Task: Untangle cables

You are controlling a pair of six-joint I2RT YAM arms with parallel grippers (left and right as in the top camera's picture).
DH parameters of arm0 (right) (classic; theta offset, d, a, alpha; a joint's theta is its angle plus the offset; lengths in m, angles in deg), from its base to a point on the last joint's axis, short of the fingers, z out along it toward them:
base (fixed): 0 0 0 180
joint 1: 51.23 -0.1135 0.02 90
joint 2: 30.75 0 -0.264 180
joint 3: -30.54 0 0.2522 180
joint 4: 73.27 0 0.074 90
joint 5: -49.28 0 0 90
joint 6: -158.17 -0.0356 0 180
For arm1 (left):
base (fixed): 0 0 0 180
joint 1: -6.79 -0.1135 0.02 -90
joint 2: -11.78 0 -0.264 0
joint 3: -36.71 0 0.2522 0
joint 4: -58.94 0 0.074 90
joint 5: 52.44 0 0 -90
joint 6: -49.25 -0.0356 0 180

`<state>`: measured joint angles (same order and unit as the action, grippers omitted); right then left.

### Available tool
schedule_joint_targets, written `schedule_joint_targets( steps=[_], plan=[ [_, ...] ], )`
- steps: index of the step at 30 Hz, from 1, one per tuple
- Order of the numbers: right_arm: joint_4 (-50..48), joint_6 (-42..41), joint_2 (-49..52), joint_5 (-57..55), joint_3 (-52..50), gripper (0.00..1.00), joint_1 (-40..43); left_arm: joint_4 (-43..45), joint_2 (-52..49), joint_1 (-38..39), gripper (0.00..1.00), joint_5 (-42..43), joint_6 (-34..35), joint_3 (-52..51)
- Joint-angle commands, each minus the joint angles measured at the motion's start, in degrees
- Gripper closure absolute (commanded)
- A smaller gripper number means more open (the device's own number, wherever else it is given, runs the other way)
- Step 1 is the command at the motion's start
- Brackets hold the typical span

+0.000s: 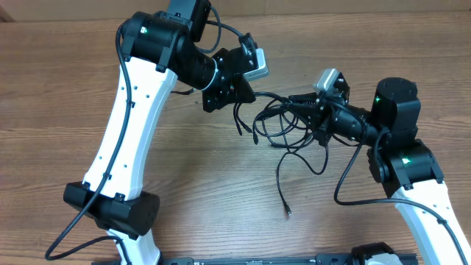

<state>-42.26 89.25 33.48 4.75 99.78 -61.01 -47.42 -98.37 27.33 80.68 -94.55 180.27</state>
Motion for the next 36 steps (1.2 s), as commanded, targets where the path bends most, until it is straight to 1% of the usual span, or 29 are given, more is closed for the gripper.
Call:
schedule_joint_targets(
  steps=[1, 5, 8, 10, 11, 12, 13, 15, 19, 26, 36],
  plan=[
    [-0.26, -0.02, -1.11, 0.24, 0.11, 0.96, 0.22, -0.07, 1.51, 0.11, 0.96, 1.49, -1.53, 0.48],
    [-2.03, -0.04, -1.11, 0.22, 0.11, 0.96, 0.22, -0.15, 1.51, 0.11, 0.96, 1.25, -1.53, 0.48],
    [-6.8, -5.03, -1.11, 0.2, 0.11, 0.96, 0.22, -0.13, 1.51, 0.11, 0.94, 1.27, -1.51, 0.48],
    [-12.44, -10.4, -1.11, 0.2, 0.11, 0.96, 0.22, -0.17, 1.51, 0.11, 0.8, 1.31, -1.46, 0.48],
    [-13.53, -11.5, -1.11, 0.22, 0.11, 0.96, 0.22, -0.24, 1.51, 0.11, 0.73, 1.33, -1.46, 0.48],
    [-15.43, -13.51, -1.11, 0.2, 0.11, 0.96, 0.22, -0.39, 1.51, 0.11, 0.57, 1.53, -1.44, 0.48],
    [-17.29, -15.52, -1.11, 0.22, 0.11, 0.96, 0.22, -0.44, 1.51, 0.11, 0.01, 1.75, -1.25, 0.48],
    [-18.6, -16.83, -1.11, 0.26, 0.11, 0.96, 0.22, -0.61, 1.51, 0.11, 0.0, 1.95, -1.18, 0.48],
    [-18.99, -16.87, -1.11, 1.29, 0.11, 0.96, 0.22, -0.57, 1.51, 0.11, 0.0, 2.49, 1.55, 0.48],
    [-19.65, -16.85, -1.11, 6.05, 0.11, 0.96, 0.22, 0.7, 1.51, 0.13, 0.0, 9.44, 1.49, 0.48],
    [-20.0, -16.83, -1.11, 8.85, 0.11, 0.96, 0.15, 6.69, 1.51, 2.38, 0.0, 9.35, 1.22, 0.48]
  ],
)
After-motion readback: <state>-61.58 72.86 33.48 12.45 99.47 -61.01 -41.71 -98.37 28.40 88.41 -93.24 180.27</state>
